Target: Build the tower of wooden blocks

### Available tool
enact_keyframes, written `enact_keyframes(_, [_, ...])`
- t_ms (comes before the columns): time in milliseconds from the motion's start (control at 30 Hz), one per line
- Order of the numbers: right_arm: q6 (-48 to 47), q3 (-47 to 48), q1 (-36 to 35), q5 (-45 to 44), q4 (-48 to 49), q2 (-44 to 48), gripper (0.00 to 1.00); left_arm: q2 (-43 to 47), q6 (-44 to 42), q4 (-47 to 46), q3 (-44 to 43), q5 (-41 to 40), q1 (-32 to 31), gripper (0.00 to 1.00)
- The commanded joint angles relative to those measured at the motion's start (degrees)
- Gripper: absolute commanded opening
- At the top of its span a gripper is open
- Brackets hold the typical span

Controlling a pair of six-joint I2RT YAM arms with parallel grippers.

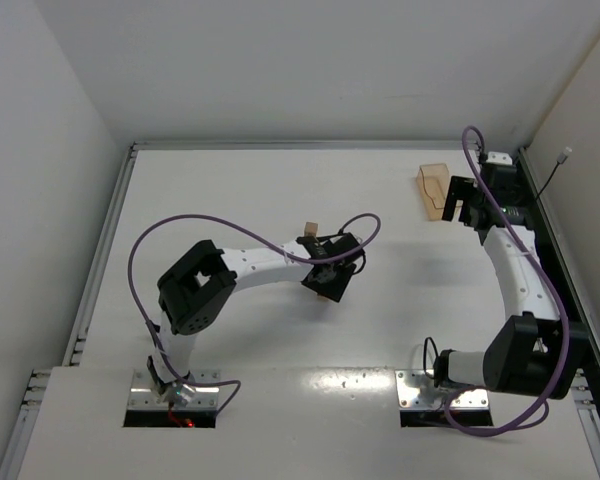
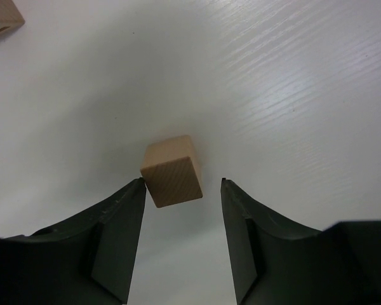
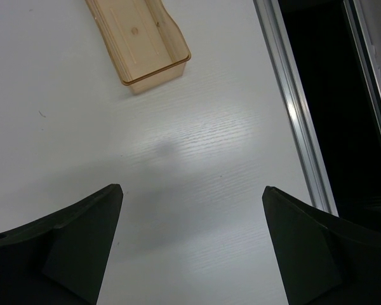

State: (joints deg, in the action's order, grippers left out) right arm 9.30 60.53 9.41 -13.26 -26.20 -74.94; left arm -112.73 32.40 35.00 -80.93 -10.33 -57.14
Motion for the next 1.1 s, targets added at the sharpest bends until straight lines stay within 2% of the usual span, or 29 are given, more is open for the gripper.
enact_keyframes(0, [1.1,0.7,0.3,1.3,1.5,0.2,0.89,-0.6,0.1,-0.4,-2.4,1.0,-0.7,0.46])
enact_keyframes(367, [1.1,0.7,0.3,2.4,1.5,-0.8,0.89,-1.1,0.1,0.2,-2.9,1.0,-0.7,0.35])
enact_keyframes(700, [0.5,0.7,0.3,3.5,1.5,-1.4,0.88,0.0,-0.4,-0.4,-2.4,0.2,-0.7,0.09])
enact_keyframes(867, [-1.0,0.7,0.3,7.5,1.5,-1.4,0.88,5.1,-4.7,-0.9,-3.4,-1.6,-0.7,0.04])
enact_keyframes(1067, [-6.0,2.9,0.3,20.5,0.2,-3.5,0.91,12.3,-17.3,2.5,-7.3,7.9,-0.7,0.04])
